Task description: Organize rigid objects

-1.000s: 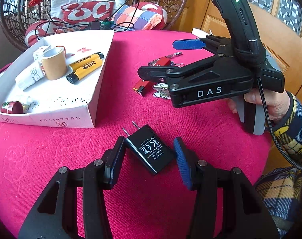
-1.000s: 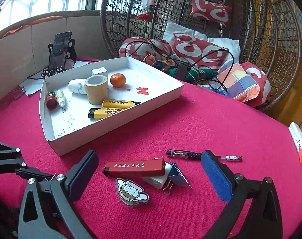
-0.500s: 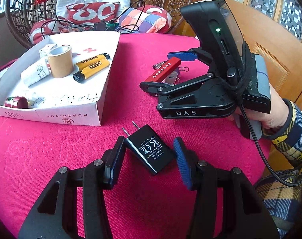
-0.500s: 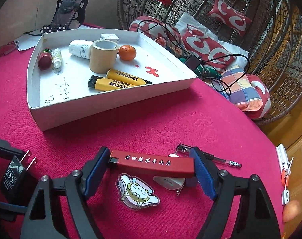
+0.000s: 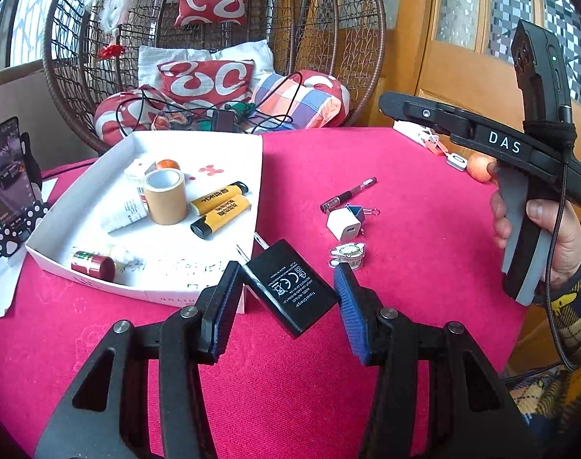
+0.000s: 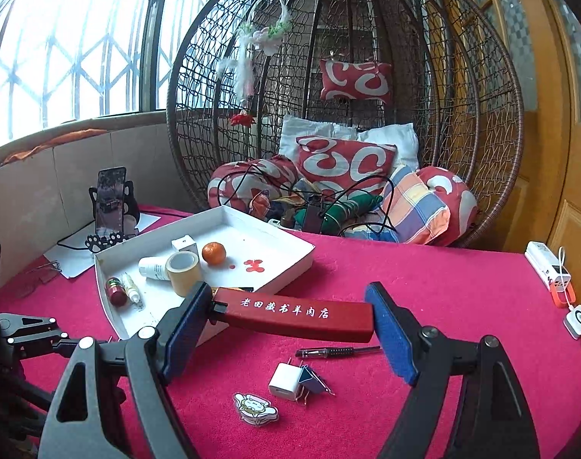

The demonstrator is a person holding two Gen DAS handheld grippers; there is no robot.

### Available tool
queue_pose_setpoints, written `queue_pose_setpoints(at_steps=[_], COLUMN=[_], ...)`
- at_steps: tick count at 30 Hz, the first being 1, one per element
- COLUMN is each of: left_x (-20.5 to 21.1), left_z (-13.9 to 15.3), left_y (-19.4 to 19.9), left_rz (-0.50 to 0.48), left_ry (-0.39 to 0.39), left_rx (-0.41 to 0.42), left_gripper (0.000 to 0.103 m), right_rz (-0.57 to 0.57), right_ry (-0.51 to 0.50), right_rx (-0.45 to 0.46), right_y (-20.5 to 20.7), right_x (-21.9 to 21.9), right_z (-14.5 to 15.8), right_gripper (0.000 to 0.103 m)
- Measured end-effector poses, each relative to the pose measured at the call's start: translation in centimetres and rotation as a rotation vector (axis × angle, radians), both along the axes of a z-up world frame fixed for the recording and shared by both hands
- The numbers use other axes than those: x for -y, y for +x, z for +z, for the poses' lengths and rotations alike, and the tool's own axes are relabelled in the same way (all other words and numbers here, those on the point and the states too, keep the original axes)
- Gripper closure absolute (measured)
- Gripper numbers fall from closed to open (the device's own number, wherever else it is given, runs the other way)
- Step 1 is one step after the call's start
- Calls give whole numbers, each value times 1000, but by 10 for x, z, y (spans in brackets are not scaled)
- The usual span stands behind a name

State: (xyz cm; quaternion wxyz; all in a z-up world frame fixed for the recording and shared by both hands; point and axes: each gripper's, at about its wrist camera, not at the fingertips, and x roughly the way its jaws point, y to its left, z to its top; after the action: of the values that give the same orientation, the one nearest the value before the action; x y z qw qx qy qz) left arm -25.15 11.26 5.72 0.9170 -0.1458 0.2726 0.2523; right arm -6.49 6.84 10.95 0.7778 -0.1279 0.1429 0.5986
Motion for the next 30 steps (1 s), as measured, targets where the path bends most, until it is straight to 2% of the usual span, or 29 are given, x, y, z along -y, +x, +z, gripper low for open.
queue_pose_setpoints(at_steps=[6,30], left_x=[-10,-21], left_z=[13,9], left_y=[-14,-30], left_rz=[61,132], left_ry=[23,-8], left_rx=[43,67], left_gripper=[54,54], right_rz=[-8,17], right_ry=[59,23], right_rx=[-23,-66], right_y=[0,-4], right_x=[7,0], right_z=[12,3], right_gripper=[21,21])
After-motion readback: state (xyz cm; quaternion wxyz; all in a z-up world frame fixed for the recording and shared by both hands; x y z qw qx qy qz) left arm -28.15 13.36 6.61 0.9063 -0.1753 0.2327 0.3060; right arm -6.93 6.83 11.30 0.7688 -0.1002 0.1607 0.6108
